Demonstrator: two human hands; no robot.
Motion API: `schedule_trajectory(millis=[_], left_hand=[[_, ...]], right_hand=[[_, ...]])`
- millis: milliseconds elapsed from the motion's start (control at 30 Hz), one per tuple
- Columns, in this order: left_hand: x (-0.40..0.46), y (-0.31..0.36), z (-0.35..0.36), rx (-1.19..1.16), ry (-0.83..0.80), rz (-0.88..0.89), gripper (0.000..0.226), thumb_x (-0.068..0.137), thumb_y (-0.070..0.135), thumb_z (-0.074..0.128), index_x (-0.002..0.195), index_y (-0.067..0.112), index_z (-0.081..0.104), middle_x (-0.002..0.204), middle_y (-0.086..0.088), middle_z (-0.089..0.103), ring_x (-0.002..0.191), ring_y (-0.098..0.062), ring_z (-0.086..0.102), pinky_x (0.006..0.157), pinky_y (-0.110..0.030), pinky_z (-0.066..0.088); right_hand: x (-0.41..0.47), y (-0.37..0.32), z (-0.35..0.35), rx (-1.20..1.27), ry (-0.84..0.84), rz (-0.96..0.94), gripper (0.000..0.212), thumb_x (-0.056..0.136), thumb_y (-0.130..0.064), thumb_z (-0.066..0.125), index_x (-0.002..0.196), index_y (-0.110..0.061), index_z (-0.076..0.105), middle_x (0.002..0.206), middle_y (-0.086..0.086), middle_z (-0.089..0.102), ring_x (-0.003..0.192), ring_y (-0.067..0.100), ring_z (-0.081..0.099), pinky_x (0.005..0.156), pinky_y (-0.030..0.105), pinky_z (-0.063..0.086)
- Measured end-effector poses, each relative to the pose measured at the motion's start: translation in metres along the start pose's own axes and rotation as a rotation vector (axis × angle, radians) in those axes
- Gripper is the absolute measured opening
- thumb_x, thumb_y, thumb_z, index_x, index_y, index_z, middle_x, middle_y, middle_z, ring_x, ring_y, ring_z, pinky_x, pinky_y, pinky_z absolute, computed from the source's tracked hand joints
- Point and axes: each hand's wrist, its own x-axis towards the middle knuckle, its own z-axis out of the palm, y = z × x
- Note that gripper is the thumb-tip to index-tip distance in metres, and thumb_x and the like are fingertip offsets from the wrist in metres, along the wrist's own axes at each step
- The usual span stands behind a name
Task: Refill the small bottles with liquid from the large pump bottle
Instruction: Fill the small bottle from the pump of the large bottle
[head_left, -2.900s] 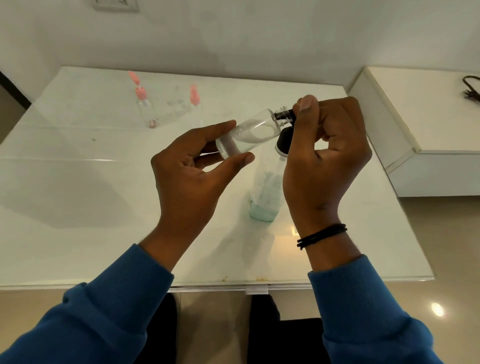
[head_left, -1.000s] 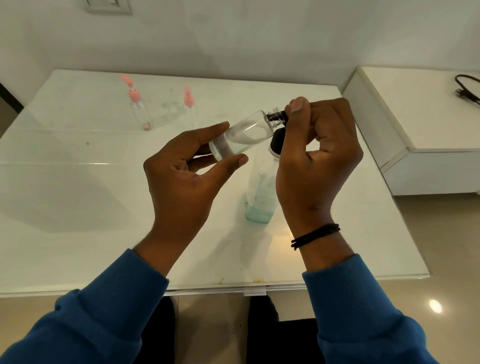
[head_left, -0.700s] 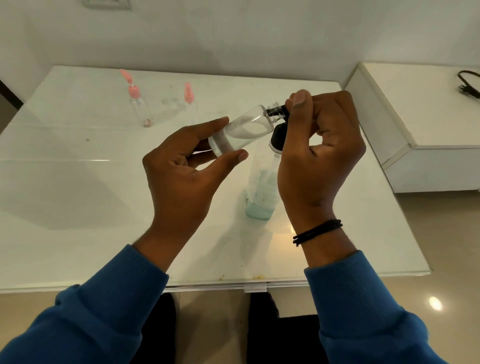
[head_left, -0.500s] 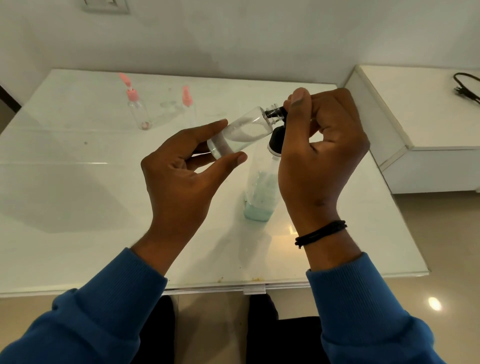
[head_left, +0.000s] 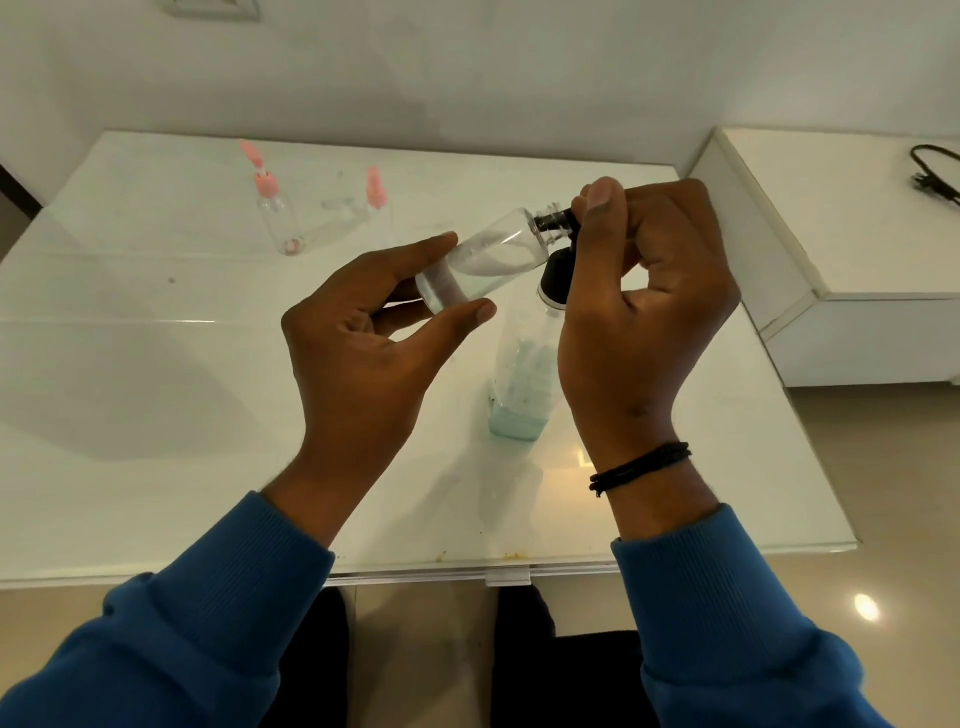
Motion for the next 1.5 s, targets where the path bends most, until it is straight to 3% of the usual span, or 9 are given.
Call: schedule_trajectory(millis=[67, 233, 433, 667, 833, 1033, 1500], left_hand=[[0.0001, 0.0004, -0.0004, 0.011, -0.002, 0.004, 0.046, 0.08, 0.014, 0.087, 0.122, 0.004, 0.07, 0.117, -0.006, 0.073, 0.108, -0.018, 0.072, 0.086, -0.029, 0.062], [-0.0004, 0.0025, 0.0006, 0.008, -0.002, 0.011, 0.047, 0.08, 0.015, 0.087, 0.122, 0.006, 0.07, 0.117, -0.004, 0.073, 0.108, -0.016, 0.072, 0.085, -0.026, 0.061], [0.0003, 0.0005, -0.0012, 0.015, -0.005, 0.022, 0.046, 0.081, 0.013, 0.087, 0.122, 0.003, 0.07, 0.118, -0.006, 0.073, 0.108, -0.017, 0.072, 0.086, -0.026, 0.061], [0.0005, 0.0013, -0.0003, -0.006, -0.008, 0.013, 0.046, 0.08, 0.013, 0.087, 0.122, 0.004, 0.07, 0.117, -0.007, 0.073, 0.109, -0.018, 0.072, 0.085, -0.029, 0.062], [0.0007, 0.0001, -0.0018, -0.006, -0.001, 0.001, 0.046, 0.08, 0.014, 0.088, 0.122, 0.004, 0.07, 0.117, -0.007, 0.073, 0.108, -0.018, 0.072, 0.086, -0.03, 0.062], [0.001, 0.0017, 0.0, -0.017, -0.006, 0.003, 0.047, 0.079, 0.013, 0.088, 0.122, 0.005, 0.07, 0.117, -0.005, 0.073, 0.107, -0.017, 0.072, 0.085, -0.027, 0.061], [0.0006, 0.0017, -0.0001, -0.009, -0.008, 0.011, 0.046, 0.08, 0.014, 0.087, 0.122, 0.006, 0.069, 0.118, -0.006, 0.072, 0.109, -0.019, 0.072, 0.085, -0.026, 0.061]], right_hand=[[-0.0037, 0.0021, 0.0001, 0.008, -0.003, 0.011, 0.028, 0.098, -0.005, 0.061, 0.071, -0.002, 0.066, 0.074, 0.002, 0.057, 0.067, 0.014, 0.052, 0.059, 0.024, 0.043], [-0.0002, 0.0017, -0.0011, -0.001, -0.014, -0.012, 0.028, 0.098, -0.007, 0.061, 0.071, -0.002, 0.067, 0.075, -0.001, 0.058, 0.066, 0.023, 0.055, 0.058, 0.041, 0.045], [-0.0041, 0.0011, -0.001, -0.019, -0.018, -0.004, 0.028, 0.099, -0.007, 0.06, 0.071, -0.002, 0.066, 0.075, 0.001, 0.057, 0.067, 0.019, 0.053, 0.058, 0.037, 0.044], [0.0013, -0.0007, -0.0029, -0.035, -0.019, -0.034, 0.027, 0.099, -0.009, 0.061, 0.072, -0.005, 0.066, 0.077, -0.004, 0.056, 0.066, 0.026, 0.055, 0.057, 0.044, 0.046], [-0.0057, 0.001, 0.0002, -0.012, -0.006, 0.002, 0.029, 0.099, -0.006, 0.06, 0.071, -0.001, 0.065, 0.076, 0.001, 0.057, 0.067, 0.019, 0.052, 0.059, 0.038, 0.045], [0.0016, -0.0002, -0.0018, -0.035, -0.014, -0.019, 0.03, 0.099, -0.011, 0.06, 0.07, -0.003, 0.066, 0.073, 0.0, 0.058, 0.066, 0.027, 0.054, 0.058, 0.047, 0.044], [-0.0021, -0.0006, 0.0001, -0.021, 0.014, -0.009, 0.029, 0.098, -0.01, 0.06, 0.071, -0.002, 0.067, 0.076, -0.007, 0.055, 0.067, 0.017, 0.052, 0.061, 0.05, 0.045]])
